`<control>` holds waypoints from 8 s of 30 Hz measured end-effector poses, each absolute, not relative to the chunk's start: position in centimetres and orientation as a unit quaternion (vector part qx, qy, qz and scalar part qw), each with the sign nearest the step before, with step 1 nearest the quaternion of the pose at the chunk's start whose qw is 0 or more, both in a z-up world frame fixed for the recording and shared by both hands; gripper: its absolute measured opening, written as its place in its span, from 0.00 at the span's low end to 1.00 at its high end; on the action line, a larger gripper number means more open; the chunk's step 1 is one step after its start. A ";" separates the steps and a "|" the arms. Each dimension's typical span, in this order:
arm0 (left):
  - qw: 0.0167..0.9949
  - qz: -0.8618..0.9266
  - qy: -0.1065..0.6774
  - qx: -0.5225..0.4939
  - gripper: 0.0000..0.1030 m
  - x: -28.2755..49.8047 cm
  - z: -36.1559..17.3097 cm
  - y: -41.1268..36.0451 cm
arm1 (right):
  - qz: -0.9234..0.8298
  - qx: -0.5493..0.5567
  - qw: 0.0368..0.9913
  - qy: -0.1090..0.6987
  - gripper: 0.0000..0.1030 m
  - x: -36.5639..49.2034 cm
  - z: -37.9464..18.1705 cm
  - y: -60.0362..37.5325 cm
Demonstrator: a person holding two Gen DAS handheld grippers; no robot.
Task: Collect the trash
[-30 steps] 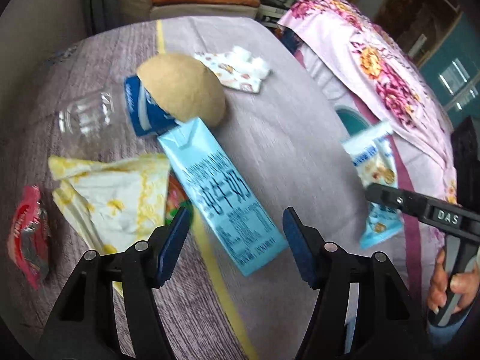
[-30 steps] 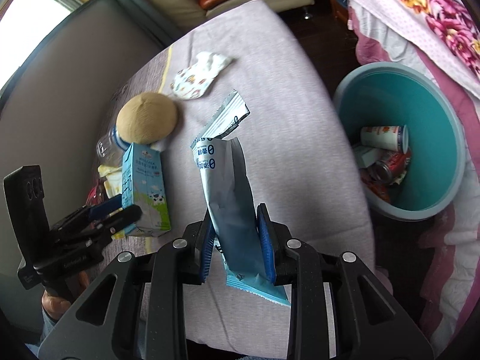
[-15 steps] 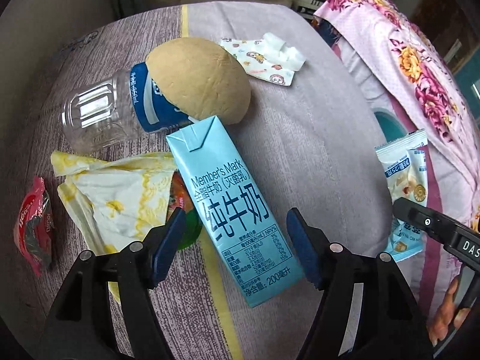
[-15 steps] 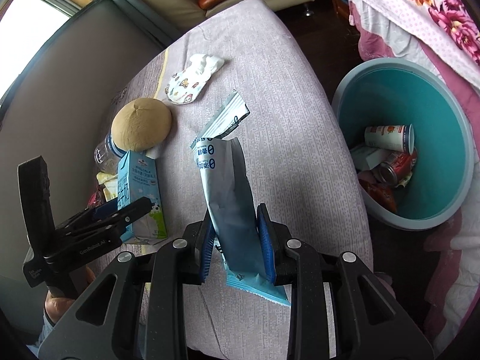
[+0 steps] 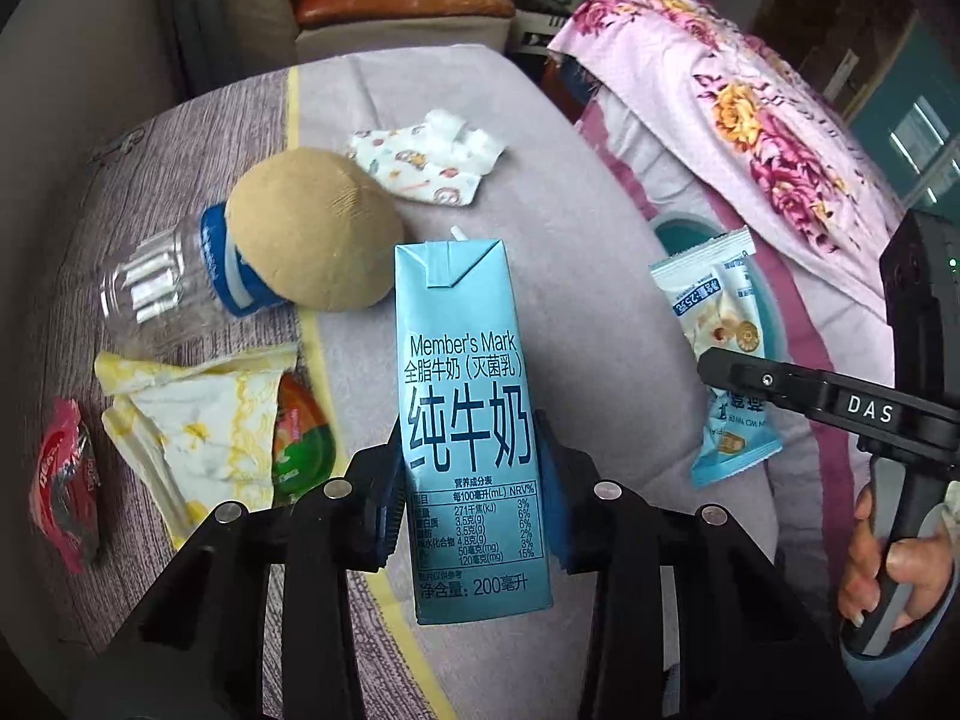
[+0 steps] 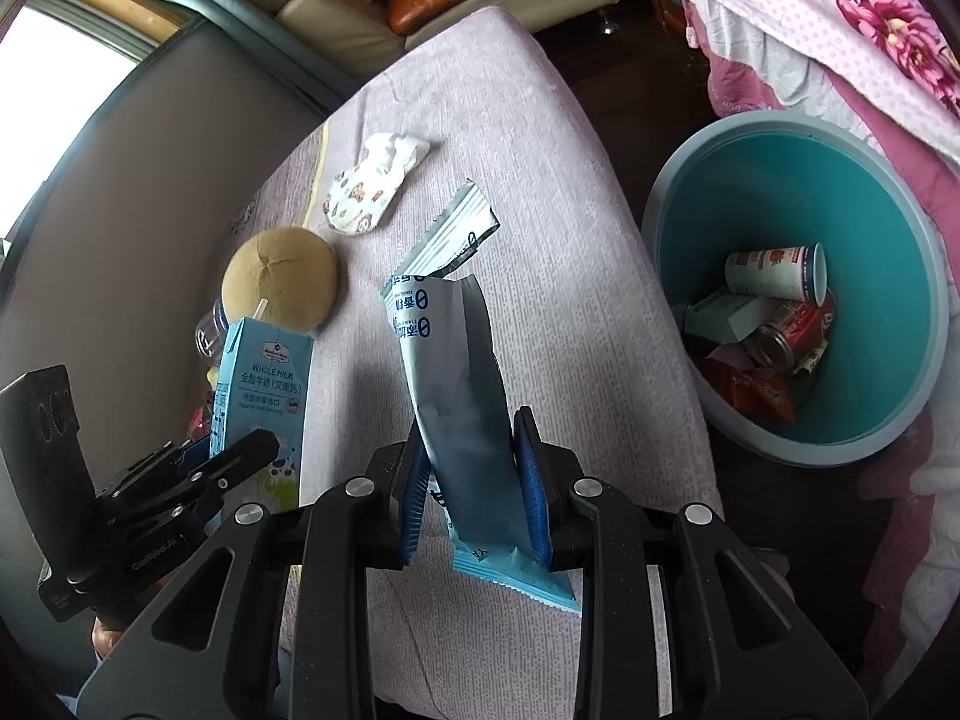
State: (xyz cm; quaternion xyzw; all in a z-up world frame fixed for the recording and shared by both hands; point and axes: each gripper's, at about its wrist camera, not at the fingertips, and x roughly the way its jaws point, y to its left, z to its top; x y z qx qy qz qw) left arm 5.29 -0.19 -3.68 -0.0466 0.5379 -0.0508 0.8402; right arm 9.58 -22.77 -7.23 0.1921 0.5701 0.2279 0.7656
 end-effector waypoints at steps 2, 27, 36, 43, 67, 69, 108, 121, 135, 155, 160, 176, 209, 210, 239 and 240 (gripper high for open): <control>0.843 -0.058 0.533 -0.041 0.38 5.6 -3.2 -0.8 | 0.223 0.197 0.772 0.562 0.25 9.8 -6.8 -23.5; 0.833 -0.182 0.522 0.016 0.38 14.2 -2.8 -16.0 | 0.097 0.255 0.826 0.494 0.25 13.0 -3.4 -37.8; 0.812 -0.206 0.545 0.026 0.38 16.6 -5.7 -20.3 | 0.073 0.259 0.819 0.507 0.26 14.0 -5.1 -40.4; 0.796 -0.220 0.563 0.029 0.39 17.4 -7.5 -22.0 | 0.056 0.263 0.815 0.514 0.26 14.4 -5.9 -41.6; 0.805 -0.182 0.564 0.013 0.82 15.8 -7.0 -17.8 | 0.054 0.255 0.804 0.535 0.41 15.0 -6.7 -38.9; 0.806 -0.179 0.564 0.011 0.90 15.7 -6.9 -17.4 | 0.055 0.254 0.802 0.538 0.52 15.0 -6.7 -38.7; 0.852 -0.062 0.515 -0.065 0.92 7.7 -2.0 2.9 | 0.152 0.021 0.835 0.528 0.81 12.0 -0.1 -19.2; 0.864 0.005 0.500 -0.059 0.92 5.1 -1.8 13.2 | 0.213 -0.083 0.822 0.521 0.81 11.4 0.4 -9.0; 0.852 0.052 0.508 -0.114 0.92 5.5 -3.4 20.8 | 0.275 -0.218 0.797 0.492 0.81 11.4 -3.5 1.8; 0.862 0.005 0.503 -0.066 0.92 7.5 -2.6 21.1 | 0.258 -0.144 0.817 0.495 0.37 14.4 -3.4 1.2; 0.867 -0.062 0.494 0.014 0.92 9.4 -1.3 17.9 | 0.233 -0.082 0.823 0.512 0.25 17.1 -2.9 -1.3; 0.818 -0.136 0.551 0.092 0.92 14.1 -5.7 13.3 | 0.216 -0.003 0.811 0.543 0.25 21.2 -5.5 -4.5; 0.791 -0.150 0.590 0.053 0.74 12.3 -7.1 8.1 | 0.170 0.045 0.810 0.560 0.18 17.9 -7.5 -13.8; 0.792 -0.147 0.591 0.044 0.74 12.3 -7.1 8.0 | 0.167 0.062 0.808 0.562 0.21 18.1 -8.0 -14.1; 0.825 -0.064 0.562 -0.006 0.71 11.1 -6.3 4.2 | 0.167 0.084 0.832 0.522 0.05 16.6 -5.7 -18.1; 0.826 -0.063 0.560 -0.009 0.71 11.0 -6.1 4.0 | 0.167 0.085 0.834 0.519 0.05 16.4 -5.3 -18.3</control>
